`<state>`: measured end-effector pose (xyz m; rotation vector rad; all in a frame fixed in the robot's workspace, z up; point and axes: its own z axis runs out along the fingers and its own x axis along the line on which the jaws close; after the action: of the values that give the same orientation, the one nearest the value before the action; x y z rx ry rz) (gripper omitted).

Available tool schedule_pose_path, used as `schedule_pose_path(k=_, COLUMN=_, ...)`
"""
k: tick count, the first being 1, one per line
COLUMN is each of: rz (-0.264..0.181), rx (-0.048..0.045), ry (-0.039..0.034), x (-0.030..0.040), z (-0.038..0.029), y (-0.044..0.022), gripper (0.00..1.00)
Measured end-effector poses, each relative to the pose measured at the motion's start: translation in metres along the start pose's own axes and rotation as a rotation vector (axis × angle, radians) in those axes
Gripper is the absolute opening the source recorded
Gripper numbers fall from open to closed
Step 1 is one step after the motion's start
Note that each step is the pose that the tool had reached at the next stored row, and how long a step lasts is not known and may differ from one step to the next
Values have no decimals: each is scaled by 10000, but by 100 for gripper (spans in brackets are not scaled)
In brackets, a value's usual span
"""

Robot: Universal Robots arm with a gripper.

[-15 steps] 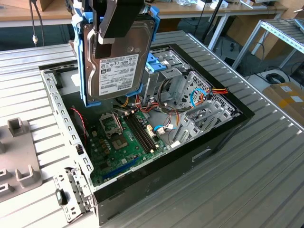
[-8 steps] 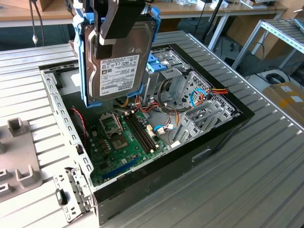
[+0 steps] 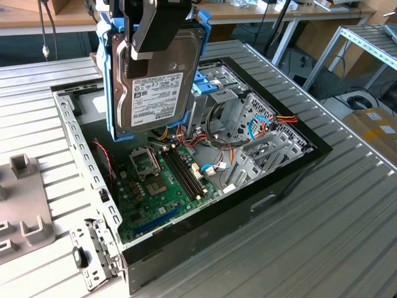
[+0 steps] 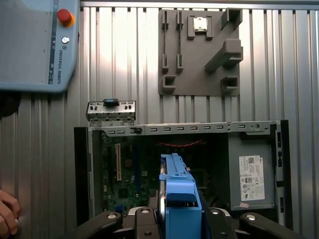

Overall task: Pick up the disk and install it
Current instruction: 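Pick up the disk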

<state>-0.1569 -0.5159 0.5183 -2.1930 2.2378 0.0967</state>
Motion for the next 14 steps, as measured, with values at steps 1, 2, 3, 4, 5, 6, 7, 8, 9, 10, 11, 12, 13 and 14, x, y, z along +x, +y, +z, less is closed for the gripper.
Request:
schedule_pose_path(k=1, rz=0, rx=0, ry=0, x=2, z=0, y=-3, gripper=37)
schedule_pose_path(k=2, rz=0, rx=0, ry=1, x=3, z=1, y=-6, gripper=37)
schedule_pose_path(k=3, rz=-1, rx=0, ry=2, x=4, z=1, y=-9, gripper=37)
schedule_pose_path(k=4, rz=0, rx=-1, ry=2, x=6, z=1, y=-14, gripper=37)
schedule_pose_path(k=5, rz=-1, rx=0, ry=1, x=7, z=3, y=-20, gripper=37)
schedule_pose_path(k=6, rz=0, rx=0, ry=0, x=9, z=3, y=-25, gripper=37)
schedule_pose_path(k=7, rz=0, rx=1, ry=-1, x=11, z=5, y=-34, gripper=37)
schedule_pose_path(k=8, rz=0, rx=0, ry=0, x=11, z=5, y=-41, gripper=37)
schedule_pose_path(k=9, rz=0, rx=0, ry=1, x=12, z=4, y=-46, gripper=37)
schedule_pose_path(k=10, rz=0, rx=0, ry=0, x=12, z=5, y=-48, gripper=37)
schedule_pose_path(k=11, rz=0, rx=0, ry=0, x=13, z=5, y=-53, gripper=37)
schedule_pose_path(k=12, rz=1, rx=0, ry=0, x=13, z=6, y=-58, gripper=37)
schedule_pose_path(k=13, rz=0, rx=0, ry=0, x=14, z=7, y=-61, gripper=37)
schedule_pose_path(k=14, rz=0, rx=0, ry=0, x=14, z=7, y=-65, gripper=37)
